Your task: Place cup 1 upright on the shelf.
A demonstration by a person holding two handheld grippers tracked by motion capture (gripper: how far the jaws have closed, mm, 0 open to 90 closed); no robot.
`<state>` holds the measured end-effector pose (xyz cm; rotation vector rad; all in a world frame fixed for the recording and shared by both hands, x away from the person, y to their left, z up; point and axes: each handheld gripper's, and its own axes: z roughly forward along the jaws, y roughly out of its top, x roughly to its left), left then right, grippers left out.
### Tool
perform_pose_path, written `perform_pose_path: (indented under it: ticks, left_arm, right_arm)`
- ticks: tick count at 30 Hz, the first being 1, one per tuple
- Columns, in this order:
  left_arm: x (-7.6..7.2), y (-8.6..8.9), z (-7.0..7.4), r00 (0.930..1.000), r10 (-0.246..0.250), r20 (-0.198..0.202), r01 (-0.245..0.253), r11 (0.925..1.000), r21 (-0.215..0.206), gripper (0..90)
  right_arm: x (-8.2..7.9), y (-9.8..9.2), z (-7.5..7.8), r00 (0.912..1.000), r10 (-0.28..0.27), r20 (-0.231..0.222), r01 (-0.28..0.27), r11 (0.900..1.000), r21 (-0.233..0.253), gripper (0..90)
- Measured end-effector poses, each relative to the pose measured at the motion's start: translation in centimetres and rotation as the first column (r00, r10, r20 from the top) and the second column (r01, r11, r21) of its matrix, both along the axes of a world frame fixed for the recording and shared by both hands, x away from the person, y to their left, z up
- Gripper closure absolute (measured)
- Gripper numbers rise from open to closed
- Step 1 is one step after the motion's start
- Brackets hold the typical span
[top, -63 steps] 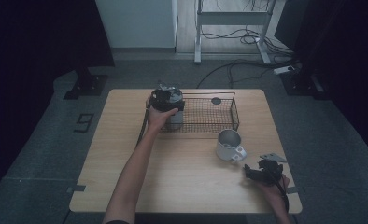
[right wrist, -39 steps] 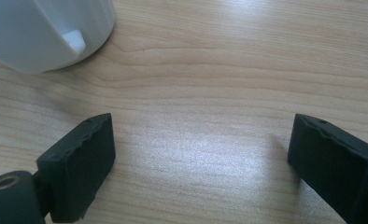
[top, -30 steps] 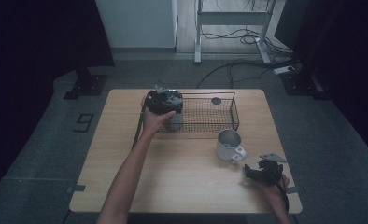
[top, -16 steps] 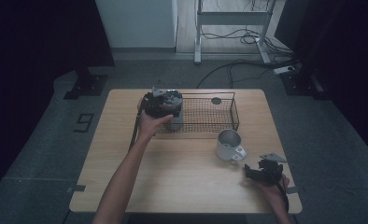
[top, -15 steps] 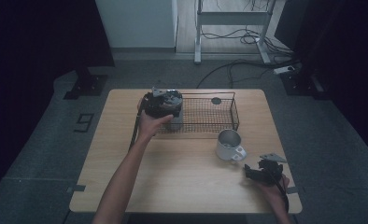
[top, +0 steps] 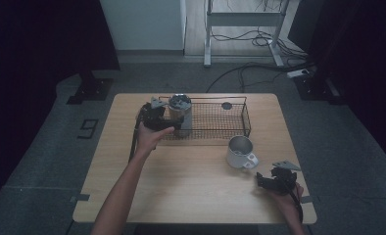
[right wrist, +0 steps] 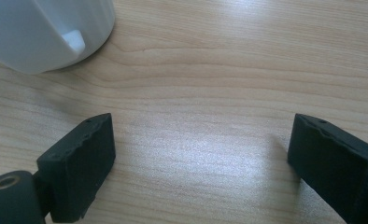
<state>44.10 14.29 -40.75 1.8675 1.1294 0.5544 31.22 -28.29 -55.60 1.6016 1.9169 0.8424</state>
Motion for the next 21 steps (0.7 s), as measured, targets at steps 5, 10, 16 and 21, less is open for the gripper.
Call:
perform_pose_path:
  ticks: [5, 10, 16, 21]
  left_arm:
    - [-1.5, 0.9, -0.6, 1.0000, -0.007, 0.002, 0.007, 1.0000, -0.006, 0.0]
    - [-2.8, 1.4, -1.1, 0.9995, -0.018, -0.027, 0.018, 0.9995, -0.027, 0.1]
    - [-4.1, 2.4, -1.6, 0.9999, -0.006, -0.010, 0.006, 0.9996, -0.027, 0.7]
    - [-5.6, 2.9, -2.8, 1.0000, -0.001, 0.001, 0.001, 1.0000, -0.007, 1.2]
  right_arm:
    - [0.0, 0.0, 0.0, 1.0000, 0.000, 0.000, 0.000, 1.000, 0.000, 7.4]
    - [0.0, 0.0, 0.0, 1.0000, 0.000, 0.000, 0.000, 1.000, 0.000, 7.4]
    - [0.0, 0.0, 0.0, 1.0000, -0.004, -0.001, 0.004, 1.000, 0.002, 7.6]
    - [0.0, 0.0, 0.0, 1.0000, -0.005, 0.000, 0.005, 1.000, 0.001, 8.1]
